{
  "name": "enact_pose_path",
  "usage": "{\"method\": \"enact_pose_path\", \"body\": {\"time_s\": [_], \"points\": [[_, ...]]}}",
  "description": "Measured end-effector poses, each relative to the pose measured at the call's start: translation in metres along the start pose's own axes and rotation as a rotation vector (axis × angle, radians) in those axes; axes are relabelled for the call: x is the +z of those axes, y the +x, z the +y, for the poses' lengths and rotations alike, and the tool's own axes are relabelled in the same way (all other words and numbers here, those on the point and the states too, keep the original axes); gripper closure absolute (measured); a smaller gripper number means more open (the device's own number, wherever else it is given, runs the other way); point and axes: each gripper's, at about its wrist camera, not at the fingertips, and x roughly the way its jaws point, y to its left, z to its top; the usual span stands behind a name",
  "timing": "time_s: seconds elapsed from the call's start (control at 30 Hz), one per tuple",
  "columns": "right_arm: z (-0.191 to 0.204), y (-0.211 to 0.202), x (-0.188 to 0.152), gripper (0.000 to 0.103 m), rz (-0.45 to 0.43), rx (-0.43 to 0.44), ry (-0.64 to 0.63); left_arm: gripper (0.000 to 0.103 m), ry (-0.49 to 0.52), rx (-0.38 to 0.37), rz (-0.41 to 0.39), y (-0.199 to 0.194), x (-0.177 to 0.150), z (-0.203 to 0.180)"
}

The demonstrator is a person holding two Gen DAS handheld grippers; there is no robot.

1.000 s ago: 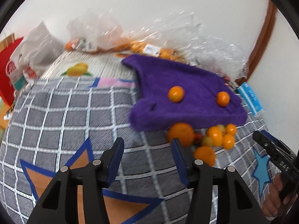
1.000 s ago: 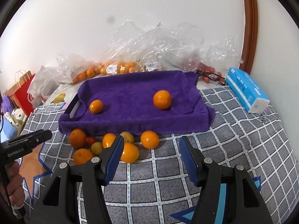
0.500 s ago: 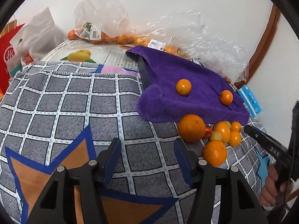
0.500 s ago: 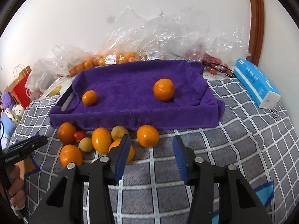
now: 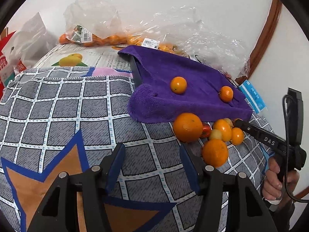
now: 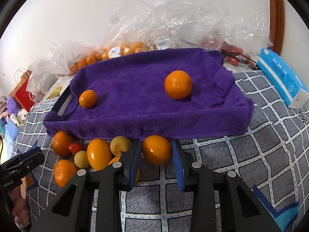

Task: Organize fruits
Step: 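Grasp another large orange with the right tool while the left tool returns to the row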

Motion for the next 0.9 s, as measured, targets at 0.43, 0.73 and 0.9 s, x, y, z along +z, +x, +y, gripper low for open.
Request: {"method": "enact_pose_path", "body": {"time_s": [0.43, 0.73, 0.9], "points": [[-0.017, -0.002, -0.015, 0.07, 0.033, -0.052, -0.038, 0.047, -0.005, -0.012, -0.006, 0.0, 0.0, 0.002], [-0.035, -0.021, -0.017, 0.07, -0.077, -0.007, 0.051, 0.049, -0.026, -0.098, -0.001, -0.013, 0.009, -0.024], [-0.034, -0.029, -0.019, 0.07, -0.104, -0.016, 0.041, 0.048, 0.045, -0.045, 0.001, 0.007, 0.023, -0.055]]}}
